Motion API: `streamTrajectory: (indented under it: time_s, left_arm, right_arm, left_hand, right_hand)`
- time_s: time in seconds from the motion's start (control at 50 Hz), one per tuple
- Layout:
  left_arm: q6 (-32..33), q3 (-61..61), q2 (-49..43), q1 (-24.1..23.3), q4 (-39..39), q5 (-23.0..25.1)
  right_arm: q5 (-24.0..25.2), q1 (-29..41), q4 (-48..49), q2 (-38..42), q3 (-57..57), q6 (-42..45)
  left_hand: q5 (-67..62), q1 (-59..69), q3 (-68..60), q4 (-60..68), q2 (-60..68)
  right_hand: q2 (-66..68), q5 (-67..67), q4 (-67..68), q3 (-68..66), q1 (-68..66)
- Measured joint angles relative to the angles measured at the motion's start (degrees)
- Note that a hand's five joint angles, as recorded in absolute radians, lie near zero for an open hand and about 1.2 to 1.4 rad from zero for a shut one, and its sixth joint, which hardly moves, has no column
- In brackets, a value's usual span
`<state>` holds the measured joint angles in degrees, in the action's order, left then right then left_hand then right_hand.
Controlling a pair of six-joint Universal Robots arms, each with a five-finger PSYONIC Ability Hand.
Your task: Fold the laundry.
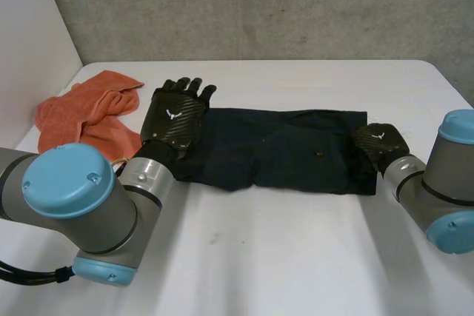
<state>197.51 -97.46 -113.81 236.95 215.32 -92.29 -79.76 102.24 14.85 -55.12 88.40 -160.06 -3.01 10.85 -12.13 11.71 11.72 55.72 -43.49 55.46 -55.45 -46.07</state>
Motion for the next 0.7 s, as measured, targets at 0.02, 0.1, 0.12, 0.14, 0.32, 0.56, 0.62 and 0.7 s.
streamTrajectory:
  time_s: [0.02, 0.1, 0.12, 0.14, 0.32, 0.56, 0.62, 0.7]
  left_arm:
    - [0.0, 0.0, 0.0, 0.0, 0.0, 0.0]
    - [0.0, -0.1, 0.0, 0.0, 0.0, 0.0]
    - [0.0, -0.1, 0.0, 0.0, 0.0, 0.0]
    - [0.0, -0.1, 0.0, 0.0, 0.0, 0.0]
    - [0.0, -0.2, 0.0, -0.4, -0.1, 0.0]
    - [0.0, -0.8, 0.0, -0.5, -0.2, 0.0]
    - [0.0, -0.9, 0.0, -0.5, -0.2, 0.0]
    - [0.0, -1.0, 0.0, -0.4, -0.2, 0.0]
  right_arm:
    - [-0.3, -0.4, 0.0, 0.3, -0.6, 0.5]
    - [-0.5, -1.9, -0.7, 0.0, -1.1, 1.4]
    - [-0.5, -2.1, -0.9, -0.2, -1.1, 1.5]
    - [-0.4, -2.5, -1.3, -0.4, -1.0, 1.7]
    - [1.1, -5.5, -6.1, -5.2, 0.9, 2.5]
    - [5.5, -5.8, -7.6, -6.6, 3.8, 2.0]
    - [5.6, -5.7, -7.4, -6.1, 3.6, 1.9]
    - [5.4, -5.6, -6.9, -4.3, 2.7, 1.9]
  left_hand:
    - [0.0, 0.0, 0.0, 0.0, 0.0]
    - [0.0, 0.0, 0.0, 0.0, 0.0]
    - [0.0, 0.0, 0.0, 0.0, 0.0]
    - [0.0, 0.0, 0.0, 0.0, 0.0]
    - [0.0, 0.0, 0.0, 0.0, 0.0]
    - [0.0, 0.0, 0.0, 0.0, 0.0]
    - [0.0, 0.0, 0.0, 0.0, 0.0]
    - [0.0, 0.0, 0.0, 0.0, 0.0]
  right_hand:
    - [10.5, -9.4, 11.0, -10.8, -5.5]
    - [11.5, -11.1, 12.6, -12.2, -5.8]
    - [11.5, -11.1, 12.6, -12.2, -5.8]
    - [11.5, -11.4, 12.6, -12.2, -5.8]
    - [-16.3, 12.3, -13.6, 15.0, 16.0]
    - [-30.8, 29.6, -31.5, 30.6, 24.4]
    - [-30.8, 29.6, -31.5, 30.6, 24.4]
    - [-30.8, 29.6, -31.5, 30.6, 24.4]
